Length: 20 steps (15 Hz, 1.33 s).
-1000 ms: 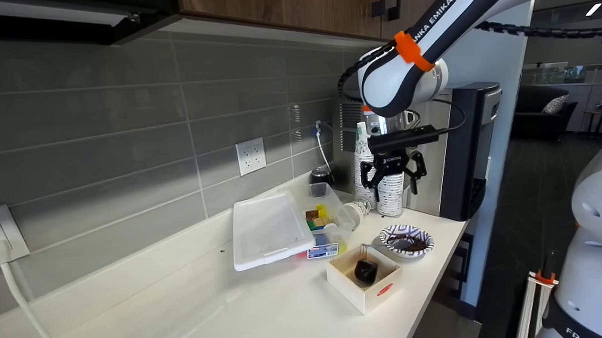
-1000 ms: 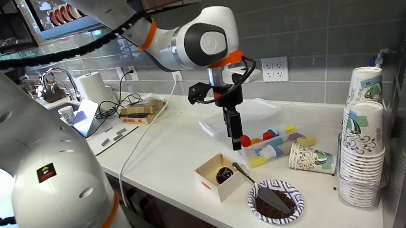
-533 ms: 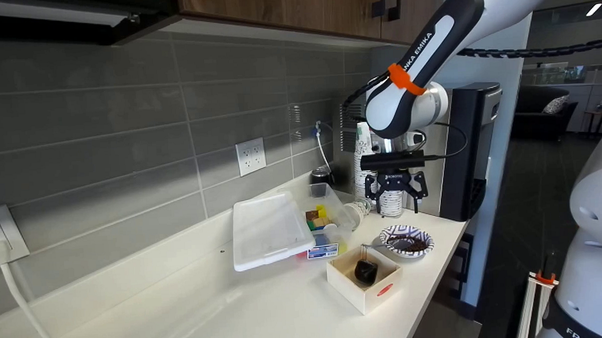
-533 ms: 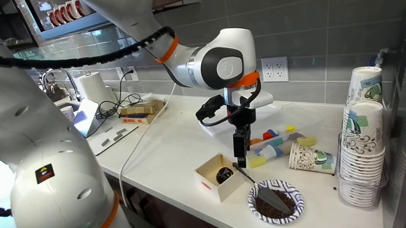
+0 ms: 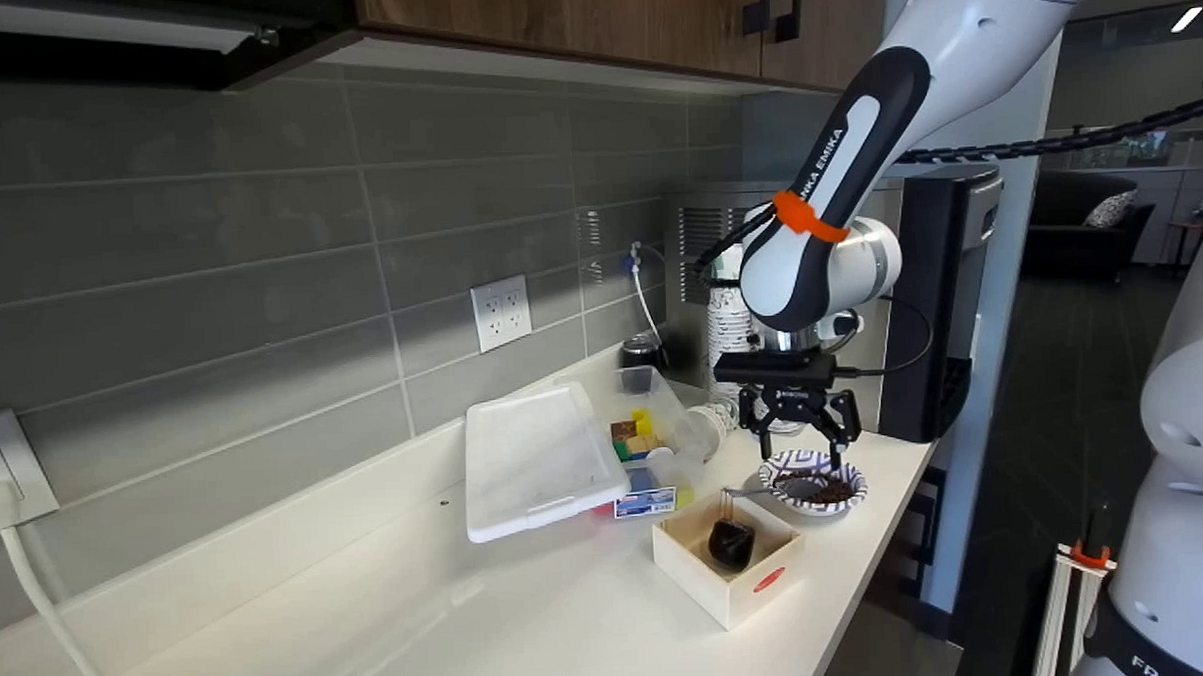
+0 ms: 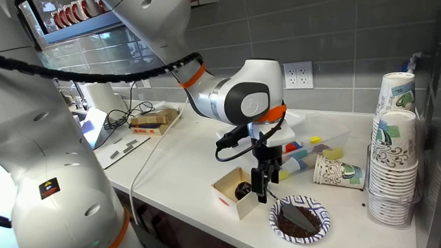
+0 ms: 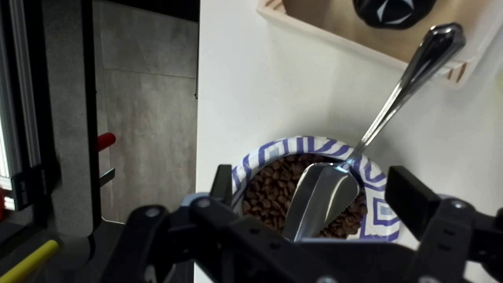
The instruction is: Pick up the spoon and stir in the bowl
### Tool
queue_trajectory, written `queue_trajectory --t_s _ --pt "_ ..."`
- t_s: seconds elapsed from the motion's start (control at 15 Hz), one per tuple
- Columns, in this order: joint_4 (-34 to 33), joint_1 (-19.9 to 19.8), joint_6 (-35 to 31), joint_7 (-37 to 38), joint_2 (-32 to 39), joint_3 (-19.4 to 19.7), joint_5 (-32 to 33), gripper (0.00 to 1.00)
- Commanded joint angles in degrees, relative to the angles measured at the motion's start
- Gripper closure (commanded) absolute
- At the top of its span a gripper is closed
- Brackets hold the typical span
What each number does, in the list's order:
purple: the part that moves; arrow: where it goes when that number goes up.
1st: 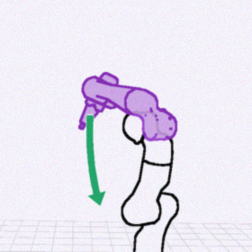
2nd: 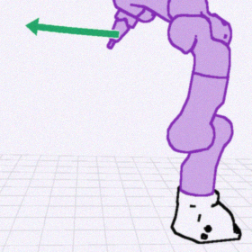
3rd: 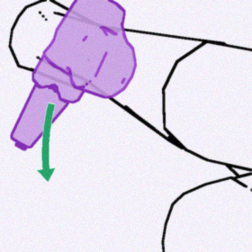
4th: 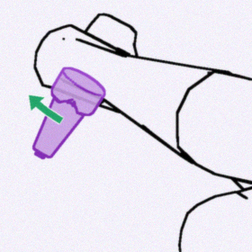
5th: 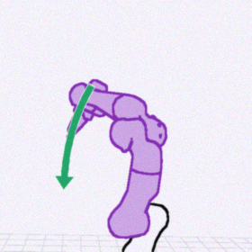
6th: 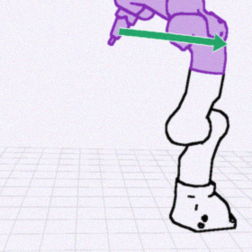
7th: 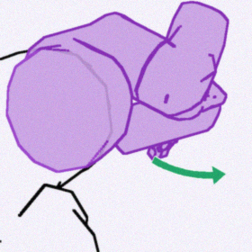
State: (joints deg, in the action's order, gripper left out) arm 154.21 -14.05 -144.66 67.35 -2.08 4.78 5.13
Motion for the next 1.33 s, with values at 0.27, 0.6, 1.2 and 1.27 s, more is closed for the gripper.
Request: queue_trajectory --t_s 0.27,0.6,1.2,1.27 --pt "0.7 3.9 -9.73 8.78 5.93 1.76 -2.49 0.0" --pt "0.42 5.93 -13.16 10.79 9.14 2.55 -5.08 0.0" --pt "-0.16 9.14 -15.9 10.1 12.09 2.76 -10.52 0.25" --pt "-0.19 9.18 -15.96 9.94 12.07 2.96 -10.46 0.25"
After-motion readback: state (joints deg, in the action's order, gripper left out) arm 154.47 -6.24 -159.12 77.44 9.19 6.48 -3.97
